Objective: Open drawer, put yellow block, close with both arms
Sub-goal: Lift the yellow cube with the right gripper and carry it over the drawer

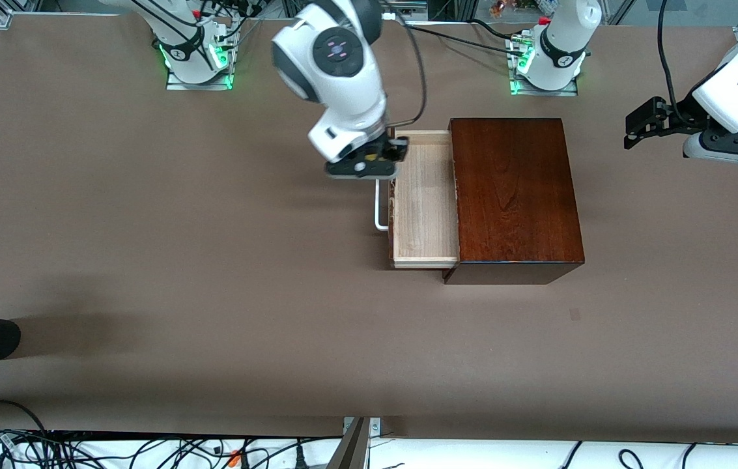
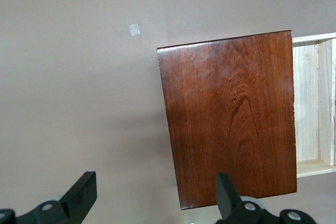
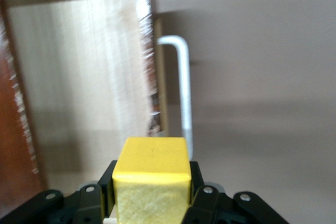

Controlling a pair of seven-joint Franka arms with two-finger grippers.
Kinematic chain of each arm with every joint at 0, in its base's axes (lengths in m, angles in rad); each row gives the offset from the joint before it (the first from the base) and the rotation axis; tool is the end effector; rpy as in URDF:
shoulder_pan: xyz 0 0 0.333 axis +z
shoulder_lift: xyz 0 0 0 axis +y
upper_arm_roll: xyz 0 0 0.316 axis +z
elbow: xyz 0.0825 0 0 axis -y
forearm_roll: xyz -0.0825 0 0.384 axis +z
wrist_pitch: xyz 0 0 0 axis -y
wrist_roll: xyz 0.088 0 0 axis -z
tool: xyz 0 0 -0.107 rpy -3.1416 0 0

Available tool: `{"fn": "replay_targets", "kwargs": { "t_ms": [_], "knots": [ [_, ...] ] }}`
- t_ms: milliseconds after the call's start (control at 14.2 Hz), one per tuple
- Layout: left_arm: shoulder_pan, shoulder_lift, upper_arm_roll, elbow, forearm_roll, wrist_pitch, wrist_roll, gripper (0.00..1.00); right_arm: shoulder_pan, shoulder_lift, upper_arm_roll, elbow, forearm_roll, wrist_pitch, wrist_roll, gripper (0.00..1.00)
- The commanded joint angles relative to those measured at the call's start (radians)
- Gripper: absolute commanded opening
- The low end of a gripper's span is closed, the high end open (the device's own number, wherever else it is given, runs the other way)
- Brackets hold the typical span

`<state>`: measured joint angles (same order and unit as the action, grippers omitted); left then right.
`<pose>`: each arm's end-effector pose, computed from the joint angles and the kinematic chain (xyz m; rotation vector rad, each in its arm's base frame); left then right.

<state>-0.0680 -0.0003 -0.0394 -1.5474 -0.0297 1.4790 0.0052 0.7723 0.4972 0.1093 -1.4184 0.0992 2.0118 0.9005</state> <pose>0.5414 -0.0618 0.6279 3.1085 -0.1779 -0.1083 0.4579 0.5429 0.4234 -2.9721 0.1079 0.0735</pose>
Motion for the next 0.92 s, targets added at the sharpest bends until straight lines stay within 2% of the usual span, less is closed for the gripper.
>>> {"fn": "replay_targets", "kwargs": {
  "t_ms": [0,493,845],
  "knots": [
    [0.000,-0.012,-0.005,0.001,0.024,-0.013,0.018,1.00,0.047,0.049,-0.011,0.081,0.004,0.012,0.026,0.14],
    [0.000,-0.012,-0.004,0.001,0.024,-0.013,0.018,1.00,0.067,0.214,-0.016,0.295,-0.004,0.018,0.026,0.15],
    [0.000,-0.012,-0.004,0.001,0.024,-0.013,0.018,1.00,0.065,0.245,-0.017,0.302,-0.021,0.031,0.021,0.16]
  ]
}}
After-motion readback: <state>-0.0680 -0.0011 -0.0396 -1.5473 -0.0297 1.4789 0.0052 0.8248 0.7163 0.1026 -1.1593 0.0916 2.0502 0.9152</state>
